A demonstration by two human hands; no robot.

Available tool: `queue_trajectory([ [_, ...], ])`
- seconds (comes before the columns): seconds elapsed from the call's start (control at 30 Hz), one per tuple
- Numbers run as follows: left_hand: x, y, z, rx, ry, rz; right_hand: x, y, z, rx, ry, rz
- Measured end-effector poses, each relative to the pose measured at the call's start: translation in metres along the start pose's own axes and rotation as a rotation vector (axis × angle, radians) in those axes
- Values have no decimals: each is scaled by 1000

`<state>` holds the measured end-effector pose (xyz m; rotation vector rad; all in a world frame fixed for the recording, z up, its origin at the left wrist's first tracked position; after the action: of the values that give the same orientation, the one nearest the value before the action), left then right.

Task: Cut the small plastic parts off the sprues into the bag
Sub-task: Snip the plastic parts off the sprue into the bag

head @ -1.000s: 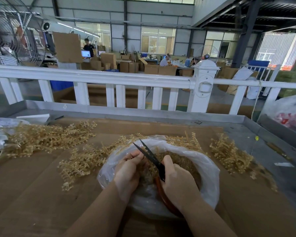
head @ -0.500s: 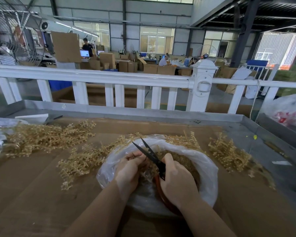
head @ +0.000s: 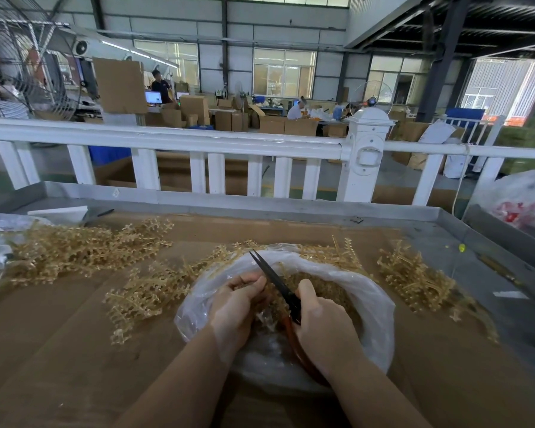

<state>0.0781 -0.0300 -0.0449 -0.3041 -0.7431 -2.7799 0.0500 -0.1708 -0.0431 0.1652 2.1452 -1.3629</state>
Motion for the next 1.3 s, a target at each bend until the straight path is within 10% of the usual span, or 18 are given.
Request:
queue_trajectory([
  [1.3, 18, -4, -10, -294, 381, -74, 18, -3, 0, -19, 128, 195],
])
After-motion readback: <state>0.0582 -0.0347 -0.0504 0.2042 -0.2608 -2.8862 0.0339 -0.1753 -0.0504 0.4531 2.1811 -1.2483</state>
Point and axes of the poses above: each hand's wrist, its own x-axis away from the middle knuckle, its own y-axis out of the palm, z = x × y, the point moved 1 cm from there along -x, towards the middle knuckle, and after that the axes turned 5 degrees about z, right-handed, at the moved point
